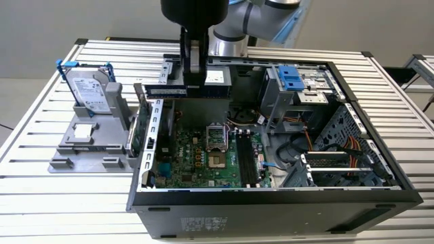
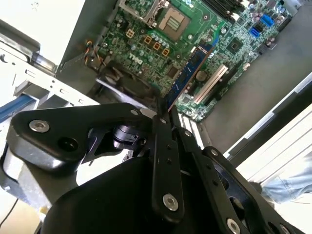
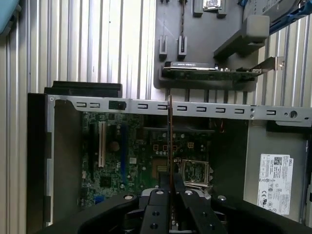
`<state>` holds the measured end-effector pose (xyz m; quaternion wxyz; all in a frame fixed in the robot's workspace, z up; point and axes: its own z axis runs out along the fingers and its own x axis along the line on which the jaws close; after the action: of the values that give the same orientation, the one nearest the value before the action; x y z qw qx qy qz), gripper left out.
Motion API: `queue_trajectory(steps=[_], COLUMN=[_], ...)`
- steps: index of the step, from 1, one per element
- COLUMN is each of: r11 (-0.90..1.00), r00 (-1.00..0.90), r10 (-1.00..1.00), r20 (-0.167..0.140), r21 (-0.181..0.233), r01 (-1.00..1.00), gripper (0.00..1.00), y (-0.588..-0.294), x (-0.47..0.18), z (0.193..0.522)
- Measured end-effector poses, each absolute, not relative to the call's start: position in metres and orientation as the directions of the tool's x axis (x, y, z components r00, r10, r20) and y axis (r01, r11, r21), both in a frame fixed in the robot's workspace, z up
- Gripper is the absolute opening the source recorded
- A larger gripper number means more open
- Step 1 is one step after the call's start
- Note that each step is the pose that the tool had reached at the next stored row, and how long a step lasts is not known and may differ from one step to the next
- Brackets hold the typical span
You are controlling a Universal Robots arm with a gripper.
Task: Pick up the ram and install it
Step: 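Pick up the ram and move it above insertion slot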
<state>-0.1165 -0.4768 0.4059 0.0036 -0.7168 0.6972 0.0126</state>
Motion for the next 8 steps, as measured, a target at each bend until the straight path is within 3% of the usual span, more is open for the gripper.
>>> queue_trajectory(steps=[8], r11=[-0.028], r00=[0.028], r10=[-0.999], r20=[-0.023], r21=[0.015], r01=[-1.000], gripper=[0.00], y=[-0.477], x=[-0.099], z=[0.406])
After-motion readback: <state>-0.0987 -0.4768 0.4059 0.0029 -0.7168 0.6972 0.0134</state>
